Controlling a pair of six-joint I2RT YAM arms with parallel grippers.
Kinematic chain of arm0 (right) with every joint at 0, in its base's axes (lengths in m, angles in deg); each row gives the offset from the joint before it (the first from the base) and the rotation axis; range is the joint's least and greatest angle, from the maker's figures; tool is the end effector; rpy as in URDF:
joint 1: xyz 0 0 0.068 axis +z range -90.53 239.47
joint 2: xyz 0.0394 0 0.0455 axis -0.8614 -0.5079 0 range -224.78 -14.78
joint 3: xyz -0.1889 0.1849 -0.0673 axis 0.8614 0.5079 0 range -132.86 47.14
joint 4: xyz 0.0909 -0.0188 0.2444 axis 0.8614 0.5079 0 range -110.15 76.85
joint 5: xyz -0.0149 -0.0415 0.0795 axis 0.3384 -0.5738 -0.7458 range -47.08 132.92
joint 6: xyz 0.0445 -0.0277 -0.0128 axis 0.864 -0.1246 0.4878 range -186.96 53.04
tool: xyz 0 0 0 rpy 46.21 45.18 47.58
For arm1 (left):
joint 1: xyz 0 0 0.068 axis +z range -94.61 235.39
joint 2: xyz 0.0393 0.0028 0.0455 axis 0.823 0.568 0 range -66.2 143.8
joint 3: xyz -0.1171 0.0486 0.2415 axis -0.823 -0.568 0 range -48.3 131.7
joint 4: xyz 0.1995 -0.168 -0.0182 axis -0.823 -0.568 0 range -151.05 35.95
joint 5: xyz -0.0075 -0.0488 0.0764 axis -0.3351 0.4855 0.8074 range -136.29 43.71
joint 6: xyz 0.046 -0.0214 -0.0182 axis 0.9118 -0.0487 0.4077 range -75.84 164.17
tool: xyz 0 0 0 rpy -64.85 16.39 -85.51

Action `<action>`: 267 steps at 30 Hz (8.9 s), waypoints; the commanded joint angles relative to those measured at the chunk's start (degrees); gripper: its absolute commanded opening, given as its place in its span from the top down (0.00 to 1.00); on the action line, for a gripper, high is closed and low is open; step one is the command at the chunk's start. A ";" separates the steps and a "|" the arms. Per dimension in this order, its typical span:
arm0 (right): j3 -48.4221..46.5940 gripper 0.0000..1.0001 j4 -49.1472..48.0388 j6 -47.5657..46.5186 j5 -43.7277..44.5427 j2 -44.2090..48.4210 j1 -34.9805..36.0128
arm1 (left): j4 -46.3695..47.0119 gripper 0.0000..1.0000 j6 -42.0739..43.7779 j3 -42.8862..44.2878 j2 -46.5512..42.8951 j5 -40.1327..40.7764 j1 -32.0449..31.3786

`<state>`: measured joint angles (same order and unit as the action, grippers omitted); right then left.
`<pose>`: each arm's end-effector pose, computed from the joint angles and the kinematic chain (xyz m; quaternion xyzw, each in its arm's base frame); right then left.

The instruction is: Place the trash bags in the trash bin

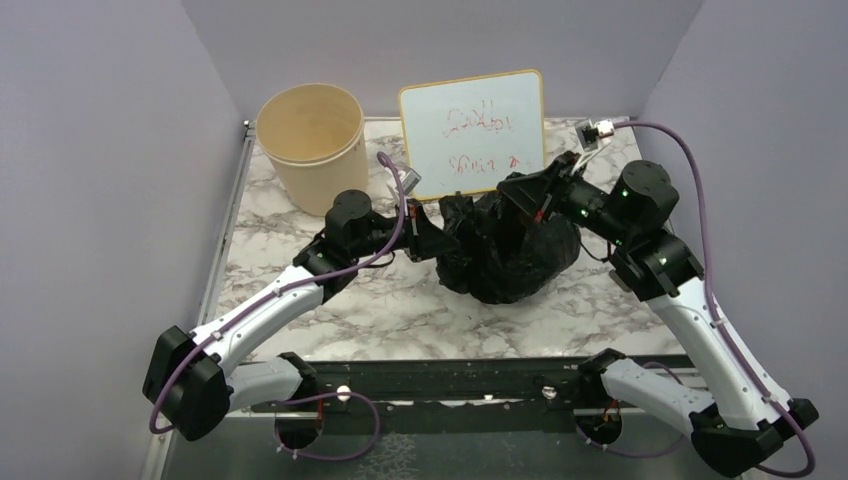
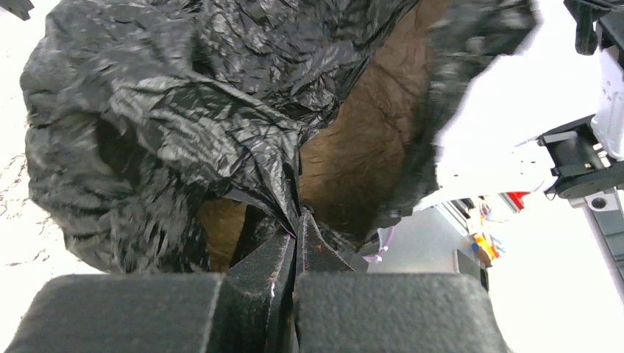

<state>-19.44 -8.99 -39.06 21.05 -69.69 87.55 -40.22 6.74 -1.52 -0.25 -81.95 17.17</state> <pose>0.1730 0.1073 0.4388 -0.1358 0.6910 0.4452 0.5531 0.1962 -0.1809 0.3212 0.2111 0.7023 -0.5719 0.3676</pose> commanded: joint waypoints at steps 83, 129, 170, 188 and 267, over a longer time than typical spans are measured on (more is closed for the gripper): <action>7.93 0.70 8.16 -2.18 -7.07 -8.39 6.64 | -2.10 1.00 1.11 0.70 -2.52 5.95 -0.36; 22.54 0.56 -28.52 41.18 -13.61 -10.35 6.69 | 1.67 1.00 9.33 -3.00 -5.24 -1.84 -1.95; 14.22 0.90 -23.86 34.57 -5.77 -16.09 6.64 | 8.77 0.09 -0.26 -3.16 0.23 10.65 -8.75; 10.49 0.89 -9.68 26.33 3.94 -8.26 6.82 | 14.51 0.12 -7.07 -8.26 -3.65 32.35 -15.46; 8.61 0.67 -9.05 30.61 -24.65 -11.75 6.82 | 6.99 1.00 18.30 -4.60 -8.07 29.64 -22.08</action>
<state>-12.65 -10.48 -12.53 1.60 -80.16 94.04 -33.23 23.63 -7.59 -7.59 -49.84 -5.30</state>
